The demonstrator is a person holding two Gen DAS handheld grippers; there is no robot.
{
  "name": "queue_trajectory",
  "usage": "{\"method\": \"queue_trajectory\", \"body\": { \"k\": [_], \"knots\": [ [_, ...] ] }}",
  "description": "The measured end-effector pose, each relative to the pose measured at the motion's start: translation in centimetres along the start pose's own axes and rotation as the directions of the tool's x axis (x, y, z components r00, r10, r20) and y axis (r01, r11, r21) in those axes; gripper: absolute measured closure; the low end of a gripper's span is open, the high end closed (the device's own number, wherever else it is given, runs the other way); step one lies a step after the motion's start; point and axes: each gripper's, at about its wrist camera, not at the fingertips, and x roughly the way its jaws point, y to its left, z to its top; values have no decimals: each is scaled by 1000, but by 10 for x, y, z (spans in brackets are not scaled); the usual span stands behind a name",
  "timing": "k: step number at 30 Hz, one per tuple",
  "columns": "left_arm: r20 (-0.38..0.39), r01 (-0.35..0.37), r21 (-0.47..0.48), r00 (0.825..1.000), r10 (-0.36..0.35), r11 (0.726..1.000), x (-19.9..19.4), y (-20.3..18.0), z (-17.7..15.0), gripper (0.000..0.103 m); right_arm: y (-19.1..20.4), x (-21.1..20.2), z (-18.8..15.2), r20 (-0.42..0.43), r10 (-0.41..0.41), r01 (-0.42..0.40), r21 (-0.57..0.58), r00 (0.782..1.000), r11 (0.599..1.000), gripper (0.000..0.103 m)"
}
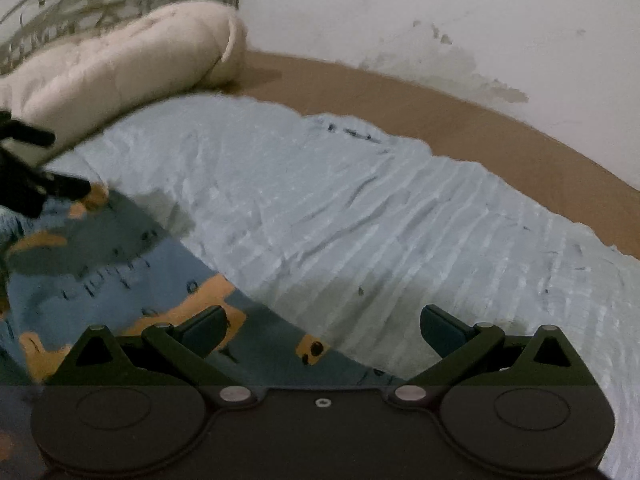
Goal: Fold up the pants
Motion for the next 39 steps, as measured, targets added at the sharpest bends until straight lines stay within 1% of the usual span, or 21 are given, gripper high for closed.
{"method": "queue_trajectory", "body": {
  "k": [4, 7, 8, 10, 12, 15, 18, 22, 24, 25, 26, 27, 28, 29, 30, 31, 32, 33, 35, 37, 39],
  "knots": [
    [-3, 19, 15, 1000, -19, 1000, 7, 5, -1, 0, -2, 7, 2, -22, 19, -19, 9, 1000, 1000, 1],
    [32, 98, 6, 995, -99, 995, 10, 24, -3, 0, -7, 9, 3, -26, 24, -23, 24, 999, 999, 1],
    [51, 140, 6, 989, -140, 990, 12, 34, -4, 0, -10, 9, 3, -25, 29, -28, 31, 999, 999, 1],
    [75, 181, 13, 981, -182, 983, 16, 50, -6, 0, -16, 11, 3, -25, 52, -51, 48, 998, 998, 3],
    [76, 232, 45, 969, -235, 972, 23, 64, -7, 0, -25, 12, 2, -29, 90, -88, 71, 996, 994, 9],
    [41, 319, 81, 945, -323, 944, 34, 77, -5, 0, -33, 13, 1, -46, 129, -125, 75, 991, 989, 19],
    [3, 377, 83, 926, -379, 922, 49, 79, 1, 1, -38, 12, -1, -61, 187, -183, 70, 981, 981, 22],
    [-37, 448, 73, 894, -447, 891, 65, 71, 6, 3, -37, 11, -2, -86, 224, -221, 51, 971, 974, 23],
    [-61, 475, 68, 880, -471, 878, 72, 65, 9, 9, -34, 10, -1, -97, 236, -233, 38, 967, 972, 23],
    [-78, 487, 66, 873, -482, 871, 74, 62, 9, 16, -32, 10, 0, -105, 230, -228, 26, 968, 973, 23],
    [-95, 496, 68, 867, -490, 865, 77, 59, 9, 26, -31, 11, 0, -113, 226, -225, 19, 968, 974, 27],
    [-117, 507, 72, 859, -498, 859, 80, 55, 10, 32, -30, 12, 0, -118, 228, -227, 17, 967, 974, 35],
    [-133, 517, 72, 852, -506, 853, 80, 54, 10, 46, -29, 12, 0, -121, 235, -235, 16, 964, 972, 45],
    [-147, 531, 71, 843, -517, 845, 81, 51, 10, 60, -27, 12, 1, -125, 239, -239, 13, 963, 971, 50],
    [-158, 547, 67, 831, -533, 834, 80, 50, 10, 67, -25, 13, 2, -129, 238, -239, 5, 963, 971, 59],
    [-169, 551, 63, 828, -535, 832, 80, 48, 10, 84, -23, 12, 2, -133, 235, -238, -2, 963, 971, 64],
    [-181, 542, 59, 832, -525, 838, 79, 46, 9, 98, -22, 11, 2, -137, 232, -235, -5, 963, 972, 75],
    [-185, 532, 60, 837, -514, 845, 78, 45, 8, 101, -20, 11, 2, -139, 221, -224, -9, 965, 975, 86],
    [-153, 513, 60, 852, -500, 856, 69, 45, 8, 103, -18, 8, 3, -129, 202, -206, -18, 971, 978, 100],
    [-103, 496, 61, 866, -489, 866, 56, 49, 11, 103, -16, 3, 7, -106, 181, -185, -28, 978, 982, 102],
    [-29, 485, 46, 875, -484, 873, 40, 59, 18, 103, -14, -5, 15, -63, 146, -149, -47, 987, 988, 103]
  ]
}}
